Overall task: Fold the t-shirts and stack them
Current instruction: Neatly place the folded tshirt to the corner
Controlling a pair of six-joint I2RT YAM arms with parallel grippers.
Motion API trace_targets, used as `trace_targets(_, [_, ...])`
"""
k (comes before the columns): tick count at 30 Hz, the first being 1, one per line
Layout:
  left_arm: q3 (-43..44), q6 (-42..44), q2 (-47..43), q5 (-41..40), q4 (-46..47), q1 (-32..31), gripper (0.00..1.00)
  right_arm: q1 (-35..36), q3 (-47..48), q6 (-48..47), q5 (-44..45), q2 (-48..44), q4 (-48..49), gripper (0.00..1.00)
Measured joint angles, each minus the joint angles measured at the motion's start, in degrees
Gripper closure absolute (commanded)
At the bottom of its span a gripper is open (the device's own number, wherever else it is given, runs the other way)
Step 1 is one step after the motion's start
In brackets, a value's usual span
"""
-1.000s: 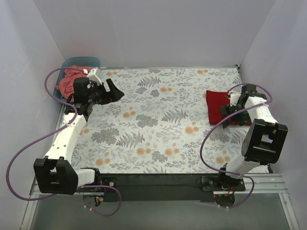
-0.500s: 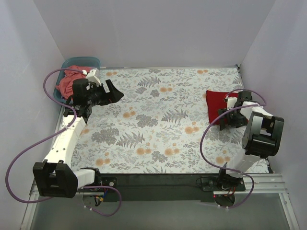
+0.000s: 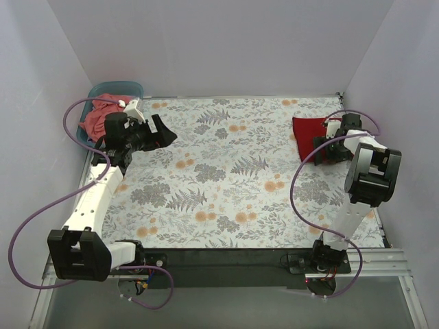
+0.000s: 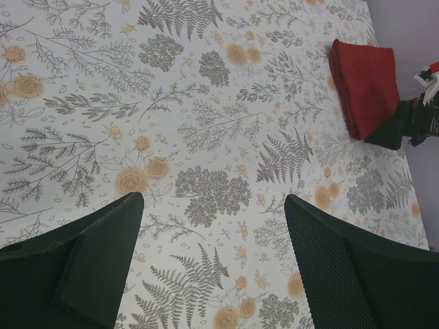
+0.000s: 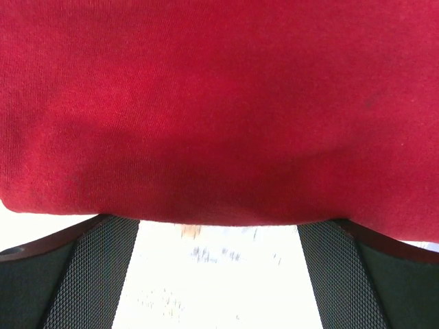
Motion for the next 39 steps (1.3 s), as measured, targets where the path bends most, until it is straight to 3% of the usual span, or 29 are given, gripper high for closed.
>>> trace_targets(24, [0.00, 2.58, 3.37, -1.51, -1.33, 0.00, 0.16, 1.88, 25.90, 10.01, 0.31, 18.78, 3.91, 0.02])
trace_targets(33, [1.38, 4.11, 5.99, -1.42, -2.97, 0.00, 0.12, 1.95, 28.96, 9.97, 0.20, 20.68, 3.78, 0.01])
trace_targets(39, [11.65, 6.93, 14.03, 0.11, -9.09, 0.04, 0.10, 1.97, 26.34, 7.54, 0.15, 15.78, -0.70, 0.02])
